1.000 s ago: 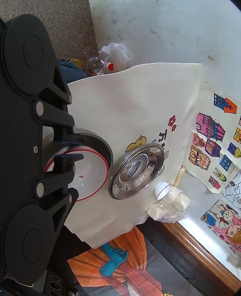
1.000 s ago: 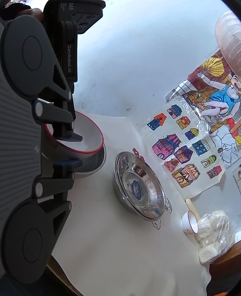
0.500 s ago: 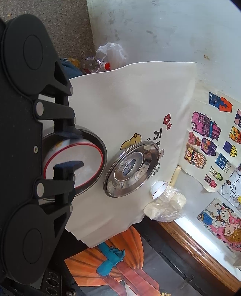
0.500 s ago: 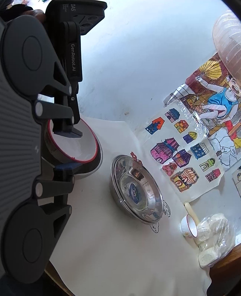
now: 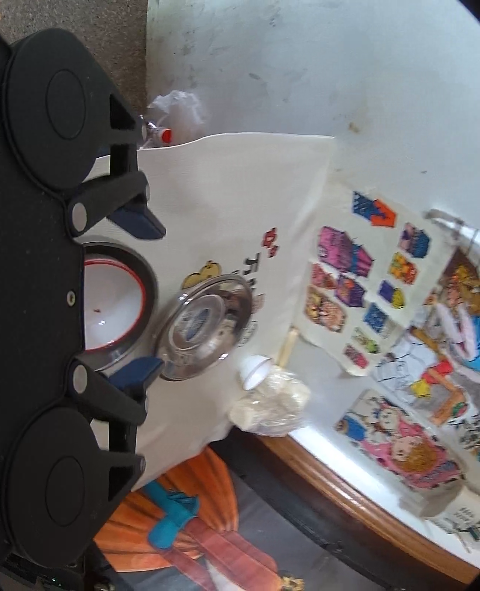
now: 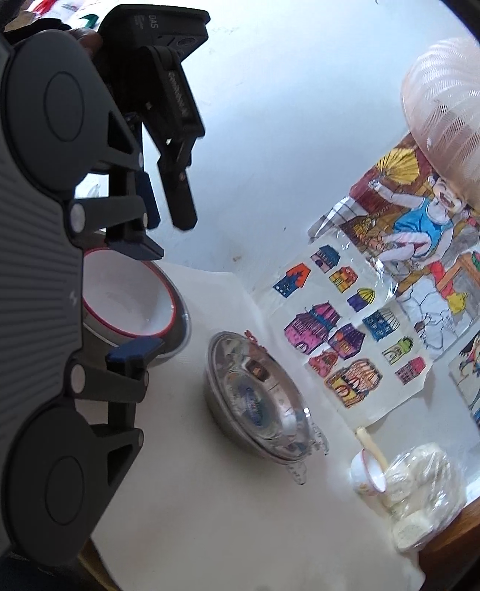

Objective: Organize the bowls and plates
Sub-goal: 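Open both grippers and withdraw from the nested bowls, then reach both grippers to the small red-rimmed white bowl and grip its rim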

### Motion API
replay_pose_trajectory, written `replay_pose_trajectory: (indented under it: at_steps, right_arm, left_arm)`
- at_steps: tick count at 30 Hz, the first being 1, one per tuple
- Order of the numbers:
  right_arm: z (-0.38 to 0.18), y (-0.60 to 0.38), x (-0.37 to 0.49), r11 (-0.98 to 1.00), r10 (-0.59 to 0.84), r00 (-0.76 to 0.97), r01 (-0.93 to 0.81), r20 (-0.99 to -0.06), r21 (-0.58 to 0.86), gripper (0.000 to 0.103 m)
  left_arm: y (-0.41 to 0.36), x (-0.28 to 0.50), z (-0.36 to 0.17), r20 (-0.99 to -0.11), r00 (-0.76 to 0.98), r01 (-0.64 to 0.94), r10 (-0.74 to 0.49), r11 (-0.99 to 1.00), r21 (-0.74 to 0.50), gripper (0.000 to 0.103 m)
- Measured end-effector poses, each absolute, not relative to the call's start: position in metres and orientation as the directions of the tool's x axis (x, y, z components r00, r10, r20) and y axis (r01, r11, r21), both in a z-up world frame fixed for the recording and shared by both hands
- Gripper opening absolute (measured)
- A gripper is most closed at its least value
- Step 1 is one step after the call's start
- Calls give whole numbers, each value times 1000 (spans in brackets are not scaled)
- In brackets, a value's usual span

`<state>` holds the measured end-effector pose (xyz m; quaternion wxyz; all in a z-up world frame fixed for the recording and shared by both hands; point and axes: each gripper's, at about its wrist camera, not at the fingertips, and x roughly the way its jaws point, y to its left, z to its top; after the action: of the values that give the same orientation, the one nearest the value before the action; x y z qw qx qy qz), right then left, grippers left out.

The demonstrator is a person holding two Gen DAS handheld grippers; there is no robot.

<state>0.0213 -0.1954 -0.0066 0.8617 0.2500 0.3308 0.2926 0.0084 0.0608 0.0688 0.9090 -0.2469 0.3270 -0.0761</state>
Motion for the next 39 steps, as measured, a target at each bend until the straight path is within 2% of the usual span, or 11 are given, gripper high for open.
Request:
replay_pose_trajectory:
  at_steps: [1,2,3,5,6,12,15,21,29,34,39]
  right_arm:
    - [-4,-198,22,706,669,615,-353,-417,614,61]
    - [-3,-200,23,714,661,625,-355,-415,603,70]
    - [-2,-201,23,725,648,639,-351,-414,592,74]
    - [-2,-207,23,737,629,661,-341,-409,583,77]
    - [-3,-209,23,736,626,667,-335,-404,588,81]
    - [-3,-219,22,745,601,707,-326,-373,582,97]
    - [-1,-225,24,759,576,732,-314,-363,571,102]
    - [9,-244,26,810,480,799,-245,-363,533,103]
    - [21,-283,24,897,259,871,-57,-417,438,103]
    - [16,-309,33,892,185,862,54,-472,448,103]
    - [8,-327,52,900,161,848,84,-505,428,103]
  left_arm:
    - [62,8,70,-549,784,-30,-288,867,-497,83]
    - [63,8,70,-545,793,-41,-272,869,-493,89]
    - [64,8,71,-543,799,-50,-257,872,-487,93]
    - [64,11,72,-544,807,-65,-230,880,-470,98]
    - [65,13,73,-545,809,-71,-220,884,-462,101]
    - [64,27,72,-552,815,-90,-173,905,-417,102]
    - [62,39,70,-560,809,-84,-176,909,-407,102]
    - [45,68,74,-593,787,-53,-169,940,-338,102]
    - [20,124,83,-673,728,-28,-128,976,-215,102]
    - [8,161,87,-709,684,-34,-169,964,-263,102]
    - [-7,202,92,-718,670,-36,-190,957,-287,102]
